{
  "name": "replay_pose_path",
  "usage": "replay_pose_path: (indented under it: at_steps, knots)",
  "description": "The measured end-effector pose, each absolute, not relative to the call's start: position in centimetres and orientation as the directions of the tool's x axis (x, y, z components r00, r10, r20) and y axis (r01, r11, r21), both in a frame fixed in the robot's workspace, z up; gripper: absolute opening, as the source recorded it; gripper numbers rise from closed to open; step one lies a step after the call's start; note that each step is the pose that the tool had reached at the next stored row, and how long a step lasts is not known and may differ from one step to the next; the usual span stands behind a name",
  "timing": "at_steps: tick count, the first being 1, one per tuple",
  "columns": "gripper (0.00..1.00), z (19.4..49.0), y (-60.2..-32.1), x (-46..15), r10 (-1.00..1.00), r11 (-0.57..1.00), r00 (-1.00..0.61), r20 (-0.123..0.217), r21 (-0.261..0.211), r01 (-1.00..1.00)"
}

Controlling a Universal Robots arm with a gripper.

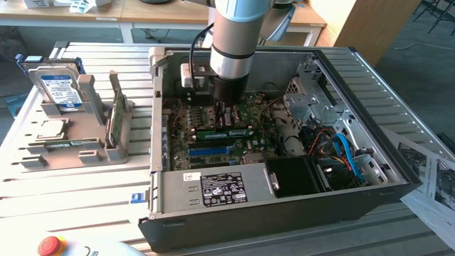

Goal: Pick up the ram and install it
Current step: 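Press down the ram until it locks into place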

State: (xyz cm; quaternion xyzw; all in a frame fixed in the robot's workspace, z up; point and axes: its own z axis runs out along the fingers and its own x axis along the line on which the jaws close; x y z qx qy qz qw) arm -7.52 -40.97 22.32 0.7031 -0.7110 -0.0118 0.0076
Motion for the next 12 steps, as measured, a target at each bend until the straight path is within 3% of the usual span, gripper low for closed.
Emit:
replay_pose_path:
  at_steps: [12]
  knots:
    - [0.11,22.29,-40.98,-7.58,-1.0,0.011,-0.011,-0.005,0.028,-1.0]
